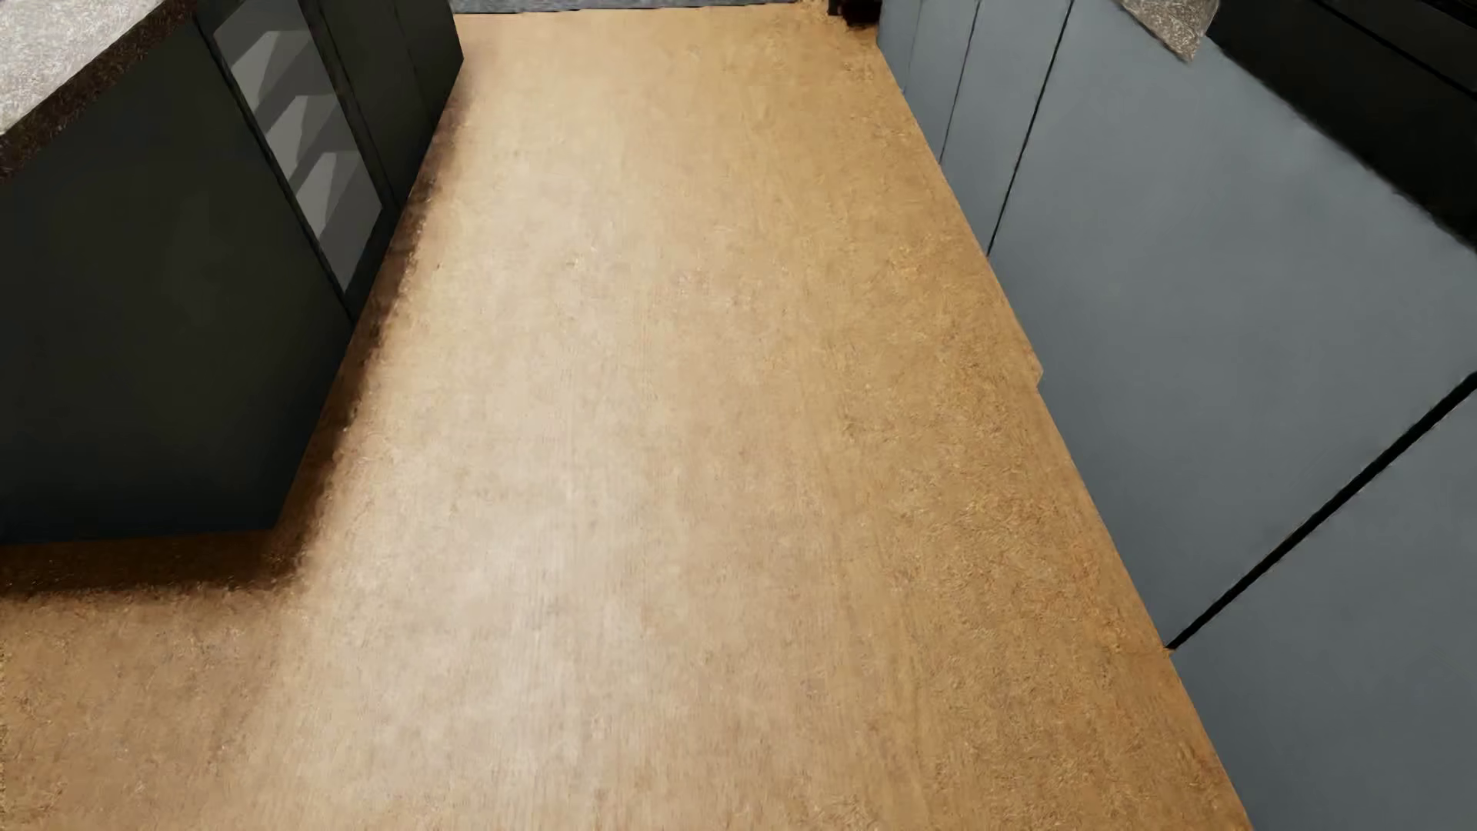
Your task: Walk around the counter
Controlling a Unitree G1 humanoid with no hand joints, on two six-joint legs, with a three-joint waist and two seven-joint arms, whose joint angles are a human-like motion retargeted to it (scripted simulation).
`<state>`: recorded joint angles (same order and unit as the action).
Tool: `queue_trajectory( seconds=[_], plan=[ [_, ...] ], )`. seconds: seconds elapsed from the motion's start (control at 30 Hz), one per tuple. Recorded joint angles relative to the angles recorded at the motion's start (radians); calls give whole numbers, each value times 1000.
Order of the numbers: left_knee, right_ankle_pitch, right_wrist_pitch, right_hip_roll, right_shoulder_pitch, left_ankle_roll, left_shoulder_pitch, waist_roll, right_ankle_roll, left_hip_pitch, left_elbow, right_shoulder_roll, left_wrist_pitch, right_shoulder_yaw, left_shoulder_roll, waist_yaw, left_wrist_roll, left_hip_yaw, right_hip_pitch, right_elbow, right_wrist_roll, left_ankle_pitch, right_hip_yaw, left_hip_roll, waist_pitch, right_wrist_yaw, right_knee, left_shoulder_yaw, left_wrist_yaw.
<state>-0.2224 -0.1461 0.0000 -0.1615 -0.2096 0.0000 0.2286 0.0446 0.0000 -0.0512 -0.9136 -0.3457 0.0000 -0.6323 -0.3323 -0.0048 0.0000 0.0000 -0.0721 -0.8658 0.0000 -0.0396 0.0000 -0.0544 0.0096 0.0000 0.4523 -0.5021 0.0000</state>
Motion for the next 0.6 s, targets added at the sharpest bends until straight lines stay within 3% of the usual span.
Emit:
queue_trajectory(
  seconds=[0.03,0.1,0.27,0.33,0.47,0.53,0.6],
  plan=[
    [-98,10,0,-1,-4,0,4,-4,0,3,1,-3,0,-4,-3,-2,0,0,1,11,0,-37,0,3,2,0,7,-6,0],
    [-288,15,0,-10,-10,0,18,-9,0,42,1,-7,0,-12,-8,32,0,0,-3,33,0,-242,0,15,0,0,26,2,0],
    [-759,-100,0,-25,21,0,50,11,0,351,44,-39,0,25,-4,130,0,0,123,155,0,-275,0,-15,89,0,27,47,0],
    [-709,-174,0,12,45,0,78,-19,0,456,36,-19,0,57,-16,211,0,0,177,175,0,-246,0,-16,85,0,-8,52,0],
    [-499,-345,0,28,107,0,95,-19,0,619,-36,-42,0,23,-16,251,0,0,334,218,0,-91,0,-52,108,0,-54,18,0],
    [-436,-360,0,40,130,0,97,-18,0,659,-63,-41,0,5,-16,278,0,0,401,209,0,-98,0,-64,107,0,-58,-3,0],
    [-510,-305,0,67,123,0,109,-25,0,687,-86,-35,0,17,-15,311,0,0,450,165,0,-123,0,-65,97,0,-43,7,0]
  ],
)
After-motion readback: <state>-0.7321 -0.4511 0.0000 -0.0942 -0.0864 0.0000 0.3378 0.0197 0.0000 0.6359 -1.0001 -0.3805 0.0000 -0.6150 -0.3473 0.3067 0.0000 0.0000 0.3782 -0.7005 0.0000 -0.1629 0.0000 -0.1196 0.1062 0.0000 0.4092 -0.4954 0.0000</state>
